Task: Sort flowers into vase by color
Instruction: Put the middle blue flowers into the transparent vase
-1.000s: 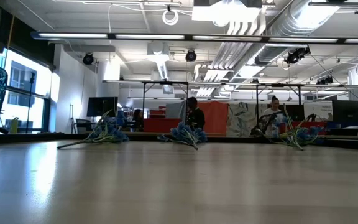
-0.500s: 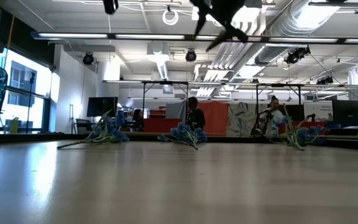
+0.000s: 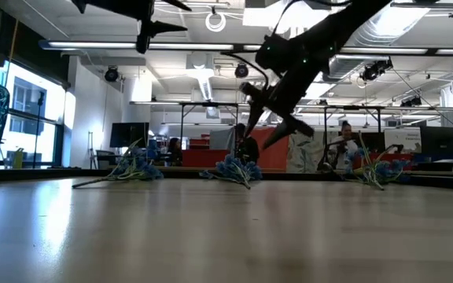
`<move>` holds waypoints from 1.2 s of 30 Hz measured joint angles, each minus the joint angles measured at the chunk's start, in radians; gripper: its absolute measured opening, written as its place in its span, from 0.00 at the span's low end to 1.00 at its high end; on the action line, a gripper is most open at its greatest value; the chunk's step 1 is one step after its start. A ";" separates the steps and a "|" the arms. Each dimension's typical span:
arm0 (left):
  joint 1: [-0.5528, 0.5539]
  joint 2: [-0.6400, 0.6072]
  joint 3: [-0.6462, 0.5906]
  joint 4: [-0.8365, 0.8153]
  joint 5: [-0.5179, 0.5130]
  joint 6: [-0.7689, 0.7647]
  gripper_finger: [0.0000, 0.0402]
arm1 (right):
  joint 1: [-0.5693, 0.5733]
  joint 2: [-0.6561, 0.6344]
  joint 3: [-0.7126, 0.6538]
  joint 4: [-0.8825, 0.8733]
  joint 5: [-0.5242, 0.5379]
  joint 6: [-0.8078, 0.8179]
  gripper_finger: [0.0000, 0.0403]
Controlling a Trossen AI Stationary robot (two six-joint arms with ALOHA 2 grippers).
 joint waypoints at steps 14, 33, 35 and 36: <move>-0.009 0.049 0.000 0.180 0.048 -0.122 0.42 | 0.048 0.270 0.193 -0.134 0.184 -0.036 0.56; 0.063 0.045 0.000 0.182 0.408 -0.044 0.42 | 0.103 0.504 0.533 -0.492 0.318 -0.143 0.29; 0.081 0.038 0.000 0.199 0.433 -0.043 0.42 | 0.107 0.497 0.532 -0.526 0.317 -0.179 0.10; 0.091 0.030 0.000 0.202 0.438 -0.040 0.42 | 0.107 0.488 0.530 -0.551 0.316 -0.204 0.06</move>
